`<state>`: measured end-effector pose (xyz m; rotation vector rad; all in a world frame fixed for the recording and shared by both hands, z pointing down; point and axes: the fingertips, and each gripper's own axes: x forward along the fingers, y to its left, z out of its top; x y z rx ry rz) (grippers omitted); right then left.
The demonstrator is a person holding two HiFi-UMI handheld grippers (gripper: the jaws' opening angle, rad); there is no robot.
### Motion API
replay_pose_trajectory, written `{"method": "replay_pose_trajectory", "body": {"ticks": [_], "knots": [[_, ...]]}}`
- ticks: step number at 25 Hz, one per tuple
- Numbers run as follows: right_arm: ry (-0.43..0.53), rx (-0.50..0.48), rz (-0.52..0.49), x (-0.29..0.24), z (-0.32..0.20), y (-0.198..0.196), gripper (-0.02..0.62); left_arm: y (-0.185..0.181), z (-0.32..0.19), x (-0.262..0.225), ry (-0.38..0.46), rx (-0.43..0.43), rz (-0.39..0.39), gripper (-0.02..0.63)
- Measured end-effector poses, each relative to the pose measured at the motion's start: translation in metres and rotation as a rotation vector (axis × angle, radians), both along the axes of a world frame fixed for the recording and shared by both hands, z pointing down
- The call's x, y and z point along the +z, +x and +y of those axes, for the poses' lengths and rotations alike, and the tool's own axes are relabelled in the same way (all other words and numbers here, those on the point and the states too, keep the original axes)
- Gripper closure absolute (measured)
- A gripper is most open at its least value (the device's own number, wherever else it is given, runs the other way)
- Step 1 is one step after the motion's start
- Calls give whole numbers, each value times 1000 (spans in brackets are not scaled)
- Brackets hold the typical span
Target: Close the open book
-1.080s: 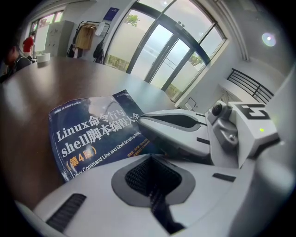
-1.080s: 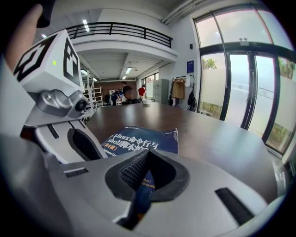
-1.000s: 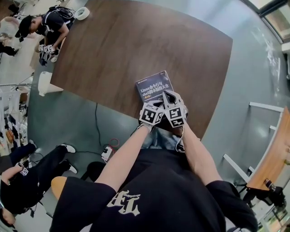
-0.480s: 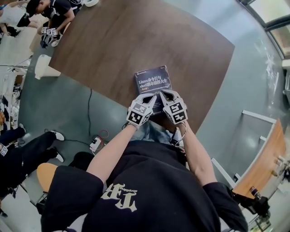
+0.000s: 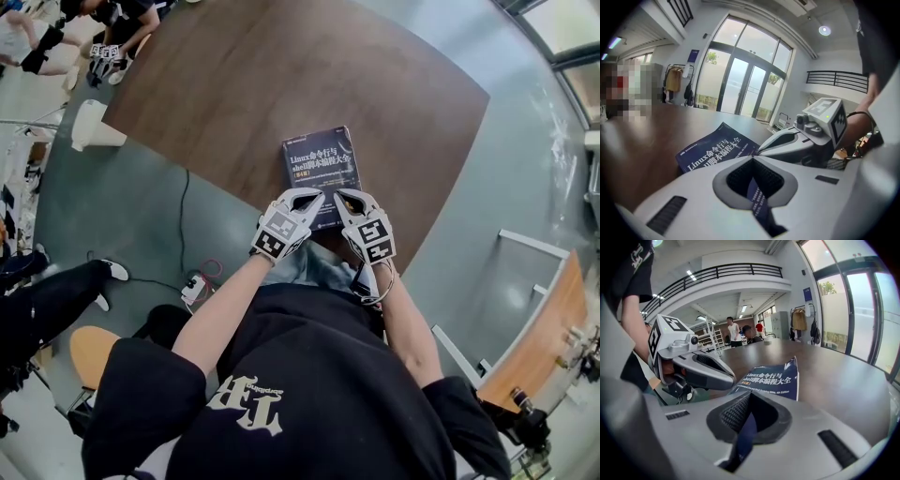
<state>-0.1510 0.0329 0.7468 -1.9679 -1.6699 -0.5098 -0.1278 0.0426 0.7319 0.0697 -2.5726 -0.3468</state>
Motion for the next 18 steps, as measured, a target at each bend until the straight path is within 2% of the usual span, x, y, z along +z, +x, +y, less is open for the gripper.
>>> {"method": "replay_pose_trajectory", "body": {"ticks": [18], "knots": [[4, 16, 42, 1, -10, 5, 607, 7, -2, 11, 3, -1, 17, 604]]}}
